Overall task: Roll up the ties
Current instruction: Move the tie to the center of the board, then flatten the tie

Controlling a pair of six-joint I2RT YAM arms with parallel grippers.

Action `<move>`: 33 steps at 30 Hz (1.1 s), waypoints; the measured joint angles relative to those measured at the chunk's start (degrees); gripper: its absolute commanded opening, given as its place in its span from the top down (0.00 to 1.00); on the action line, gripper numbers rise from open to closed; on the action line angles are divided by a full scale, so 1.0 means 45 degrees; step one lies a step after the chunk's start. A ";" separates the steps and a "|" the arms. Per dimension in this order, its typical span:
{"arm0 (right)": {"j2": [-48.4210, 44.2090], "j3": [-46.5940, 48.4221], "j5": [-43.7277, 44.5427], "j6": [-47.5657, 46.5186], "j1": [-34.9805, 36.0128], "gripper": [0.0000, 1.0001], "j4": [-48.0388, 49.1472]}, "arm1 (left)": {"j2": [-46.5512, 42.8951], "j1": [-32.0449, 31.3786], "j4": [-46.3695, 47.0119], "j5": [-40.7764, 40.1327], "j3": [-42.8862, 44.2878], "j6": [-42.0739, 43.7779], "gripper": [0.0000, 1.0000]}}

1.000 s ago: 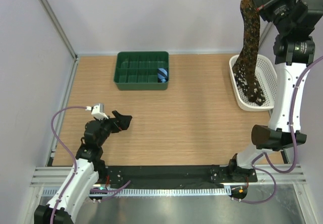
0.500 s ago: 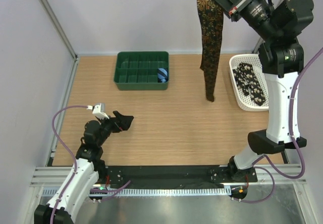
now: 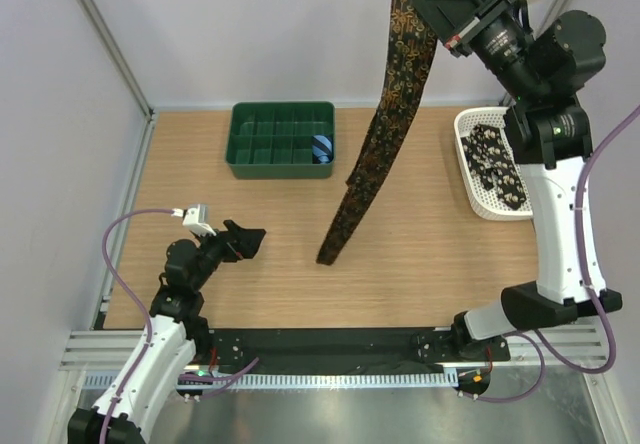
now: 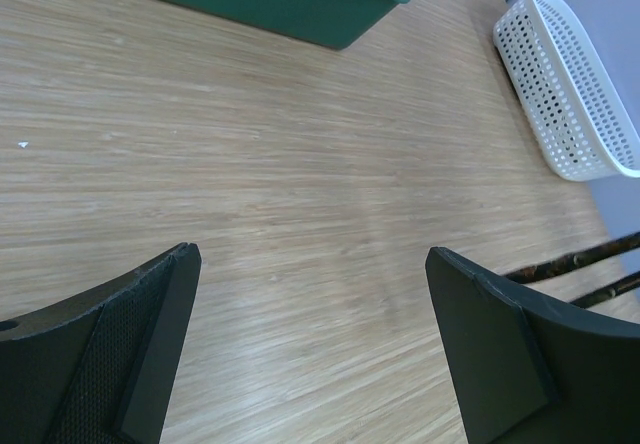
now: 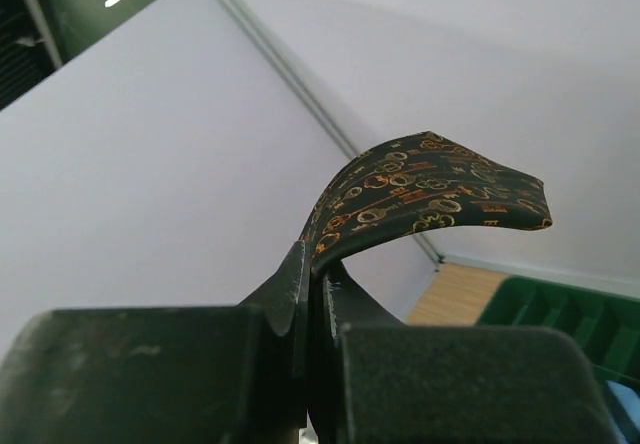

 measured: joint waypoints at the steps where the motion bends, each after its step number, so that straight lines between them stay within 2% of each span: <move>1: 0.0136 -0.0146 0.0189 -0.0272 -0.0151 0.99 -0.0034 | 0.0005 0.0000 0.0000 0.0005 0.0000 -0.0005 0.00; 4: 0.1200 0.0544 0.0160 -0.0466 -0.1399 0.99 -0.0083 | 0.0034 -0.0044 0.0015 0.0019 0.0000 0.0000 0.00; 7: 0.3298 0.2793 0.0078 -0.0126 -0.3050 0.99 0.0233 | 0.0112 -0.0073 0.0049 0.0039 0.0000 0.0000 0.00; 10: 0.4998 0.4687 0.0189 -0.0005 -0.3779 0.99 0.0364 | 0.0170 -0.0092 0.0107 0.0039 0.0000 0.0000 0.00; 13: 0.5226 0.4274 0.0170 -0.0325 -0.3594 0.99 0.0685 | 0.0204 -0.0131 0.0165 0.0044 0.0000 0.0005 0.00; 15: 0.4473 0.2433 0.0500 -0.1428 -0.2866 0.99 0.1137 | 0.0228 -0.0146 0.0194 0.0049 0.0000 0.0005 0.00; 17: 0.2841 -0.1195 0.1161 -0.2720 -0.1515 0.99 0.2103 | 0.0228 -0.0151 0.0194 0.0058 0.0000 0.0005 0.00; 20: 0.1049 -0.5523 0.1768 -0.3973 0.0622 0.99 0.3585 | 0.0257 -0.0165 0.0214 0.0083 0.0000 0.0005 0.00; 23: -0.0010 -0.8199 0.2414 -0.5265 0.2744 0.99 0.4109 | 0.0287 -0.0219 0.0262 0.0097 0.0000 0.0005 0.00; 27: -0.0510 -0.8548 0.3366 -0.6334 0.4614 0.99 0.4391 | 0.0369 -0.0423 0.0583 0.0403 0.0000 0.0010 0.00; 33: -0.0699 -0.5474 0.4119 -0.6766 0.6188 0.99 0.4420 | 0.0418 -0.1336 0.1753 0.0787 0.0000 0.0010 0.00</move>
